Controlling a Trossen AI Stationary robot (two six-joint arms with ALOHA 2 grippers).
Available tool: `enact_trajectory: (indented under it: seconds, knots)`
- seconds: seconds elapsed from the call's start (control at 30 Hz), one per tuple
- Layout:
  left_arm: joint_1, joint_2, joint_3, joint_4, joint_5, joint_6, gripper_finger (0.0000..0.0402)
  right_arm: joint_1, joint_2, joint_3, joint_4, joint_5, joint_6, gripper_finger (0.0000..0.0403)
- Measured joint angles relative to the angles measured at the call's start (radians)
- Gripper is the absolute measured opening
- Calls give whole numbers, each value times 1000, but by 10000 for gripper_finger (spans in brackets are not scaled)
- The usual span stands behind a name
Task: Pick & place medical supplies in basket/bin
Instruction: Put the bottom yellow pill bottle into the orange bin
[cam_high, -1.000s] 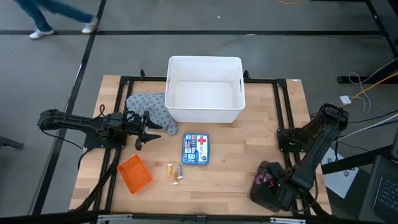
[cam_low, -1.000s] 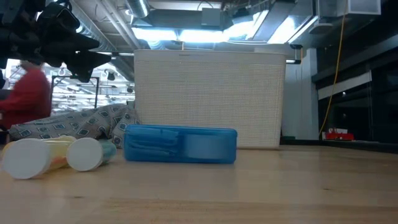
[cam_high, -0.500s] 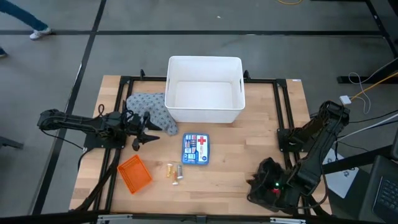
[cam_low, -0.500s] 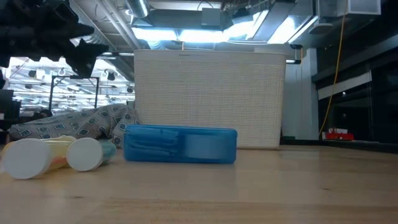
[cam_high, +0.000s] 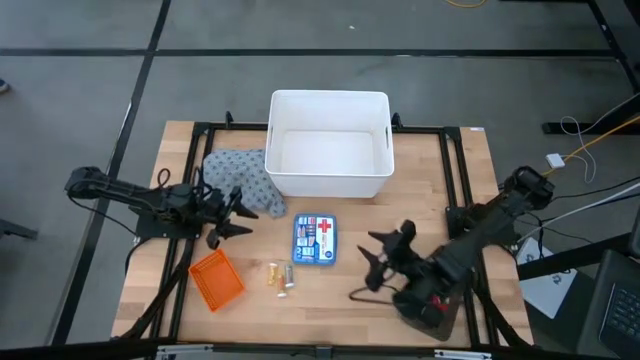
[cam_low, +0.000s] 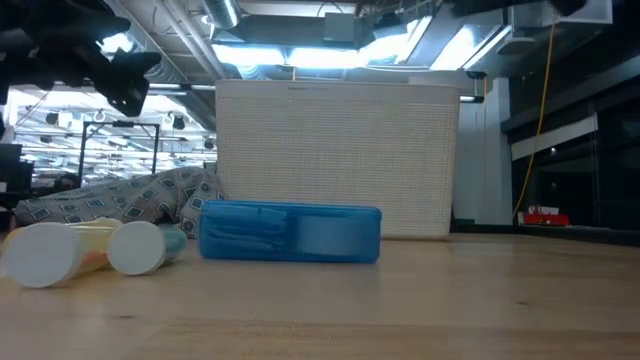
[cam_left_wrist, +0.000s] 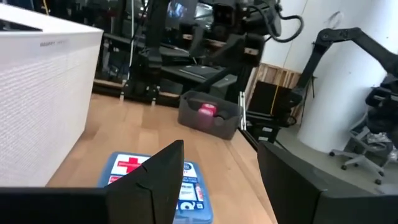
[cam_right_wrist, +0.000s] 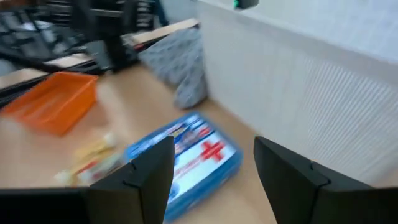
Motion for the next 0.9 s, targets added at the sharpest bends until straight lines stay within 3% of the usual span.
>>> enact_trajectory:
  seconds: [0.27,0.6,0.9]
  knots:
    - [-147,0,104,-117,-149,76,192,-125,40,0,212,22,-262,219]
    - [-395,7,198,-208,-322,159,166,-158,47,0,633,20,-704,219]
    - [-547,103,209,-108,-474,192,188,-165,47,0,654,-73,-765,219]
